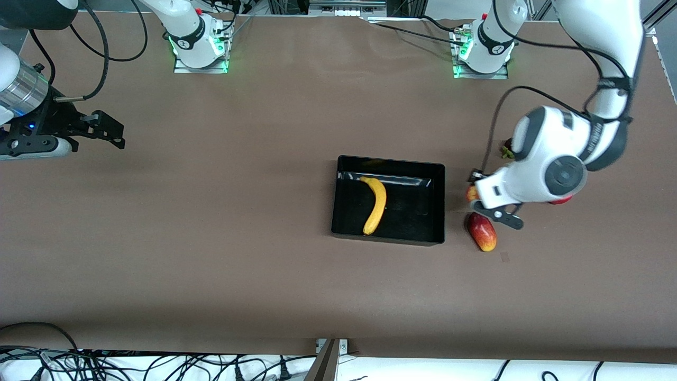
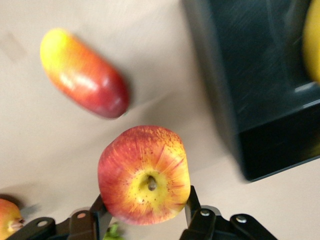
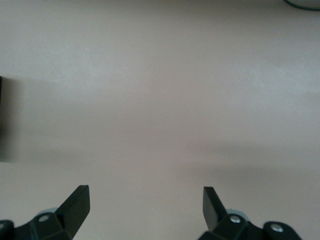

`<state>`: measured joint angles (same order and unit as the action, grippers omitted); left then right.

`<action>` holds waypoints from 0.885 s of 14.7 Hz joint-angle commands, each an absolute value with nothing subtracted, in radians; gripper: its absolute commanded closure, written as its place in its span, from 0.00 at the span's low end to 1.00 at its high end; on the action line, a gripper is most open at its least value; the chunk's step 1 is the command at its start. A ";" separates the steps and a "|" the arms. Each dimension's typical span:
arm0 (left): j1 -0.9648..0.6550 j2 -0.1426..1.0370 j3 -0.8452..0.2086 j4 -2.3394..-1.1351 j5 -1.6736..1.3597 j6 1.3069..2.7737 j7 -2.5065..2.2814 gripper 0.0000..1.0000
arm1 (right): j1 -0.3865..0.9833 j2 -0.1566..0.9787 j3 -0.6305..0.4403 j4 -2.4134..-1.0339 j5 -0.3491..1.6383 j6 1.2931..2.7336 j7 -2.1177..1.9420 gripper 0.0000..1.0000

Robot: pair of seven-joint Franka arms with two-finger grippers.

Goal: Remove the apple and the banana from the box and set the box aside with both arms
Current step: 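Lift the apple out and set it beside the mango, opening the left gripper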

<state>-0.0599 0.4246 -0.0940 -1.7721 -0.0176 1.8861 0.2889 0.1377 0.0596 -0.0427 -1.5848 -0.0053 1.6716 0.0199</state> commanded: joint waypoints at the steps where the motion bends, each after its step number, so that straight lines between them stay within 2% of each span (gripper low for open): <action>1: 0.009 0.382 -0.110 -1.935 -0.011 1.997 0.397 0.74 | 0.126 0.061 -0.031 -1.572 -0.009 1.663 0.021 0.00; 5: 0.081 0.368 -0.118 -2.115 -0.009 2.192 0.472 0.73 | 0.126 0.061 -0.031 -1.572 -0.009 1.661 0.021 0.00; 7: 0.087 0.373 -0.118 -2.131 -0.011 2.232 0.497 0.67 | 0.126 0.061 -0.032 -1.572 -0.009 1.661 0.021 0.00; 8: 0.092 0.374 -0.118 -2.140 -0.011 2.235 0.497 0.41 | 0.126 0.063 -0.031 -1.572 -0.009 1.661 0.021 0.00; 9: 0.097 0.376 -0.118 -2.140 -0.012 2.237 0.497 0.00 | 0.126 0.063 -0.031 -1.572 -0.009 1.661 0.021 0.00; 13: 0.095 0.356 -0.139 -2.077 -0.021 2.183 0.488 0.00 | 0.126 0.061 -0.031 -1.572 -0.009 1.661 0.021 0.00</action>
